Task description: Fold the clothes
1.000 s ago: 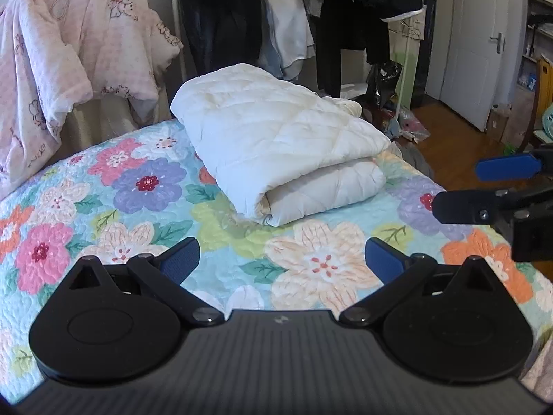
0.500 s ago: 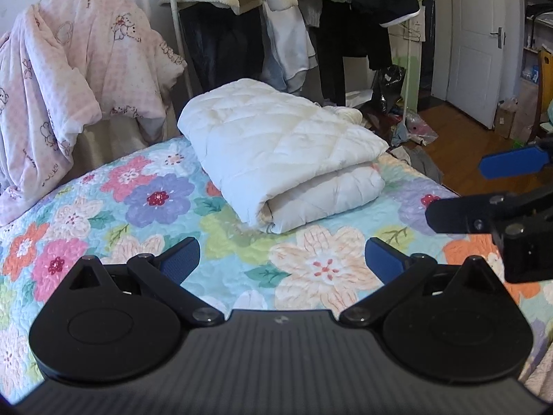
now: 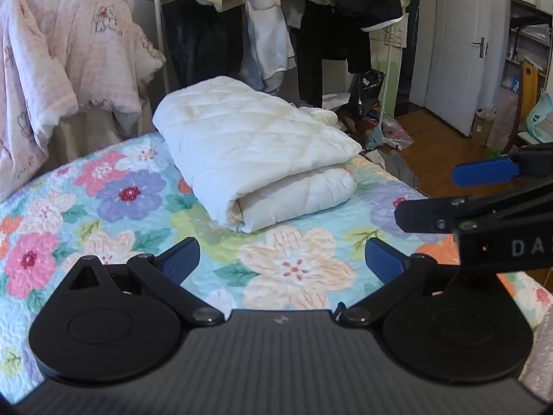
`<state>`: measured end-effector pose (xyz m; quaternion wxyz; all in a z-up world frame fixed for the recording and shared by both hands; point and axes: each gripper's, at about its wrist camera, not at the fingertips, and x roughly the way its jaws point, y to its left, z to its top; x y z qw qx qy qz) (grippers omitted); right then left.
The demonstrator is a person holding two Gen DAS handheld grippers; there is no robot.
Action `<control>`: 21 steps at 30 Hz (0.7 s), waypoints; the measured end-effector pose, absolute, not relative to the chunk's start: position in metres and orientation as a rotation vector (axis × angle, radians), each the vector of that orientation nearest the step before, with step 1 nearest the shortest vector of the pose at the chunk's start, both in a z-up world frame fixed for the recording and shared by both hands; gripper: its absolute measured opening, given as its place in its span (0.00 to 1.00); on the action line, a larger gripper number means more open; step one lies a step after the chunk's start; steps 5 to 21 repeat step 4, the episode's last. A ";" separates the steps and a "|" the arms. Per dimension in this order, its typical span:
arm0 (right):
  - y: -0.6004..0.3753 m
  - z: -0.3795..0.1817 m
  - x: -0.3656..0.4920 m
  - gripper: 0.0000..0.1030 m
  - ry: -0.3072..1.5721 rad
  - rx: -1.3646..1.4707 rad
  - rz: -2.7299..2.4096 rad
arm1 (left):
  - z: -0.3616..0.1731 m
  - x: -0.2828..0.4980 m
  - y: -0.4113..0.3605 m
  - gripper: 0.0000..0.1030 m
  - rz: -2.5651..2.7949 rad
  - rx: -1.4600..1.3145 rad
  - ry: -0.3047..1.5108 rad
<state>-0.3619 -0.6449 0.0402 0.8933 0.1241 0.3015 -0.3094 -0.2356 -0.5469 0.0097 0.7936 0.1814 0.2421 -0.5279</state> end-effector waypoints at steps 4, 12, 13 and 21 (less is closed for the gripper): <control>-0.647 0.038 -0.363 0.77 0.628 0.270 -0.648 | 0.010 -0.235 -0.547 1.00 -1.111 0.401 0.507; -0.647 0.038 -0.363 0.77 0.628 0.270 -0.648 | 0.010 -0.235 -0.547 1.00 -1.111 0.401 0.507; -0.647 0.038 -0.363 0.77 0.628 0.270 -0.648 | 0.010 -0.235 -0.547 1.00 -1.111 0.401 0.507; -0.647 0.038 -0.363 0.77 0.628 0.270 -0.648 | 0.010 -0.235 -0.547 1.00 -1.111 0.401 0.507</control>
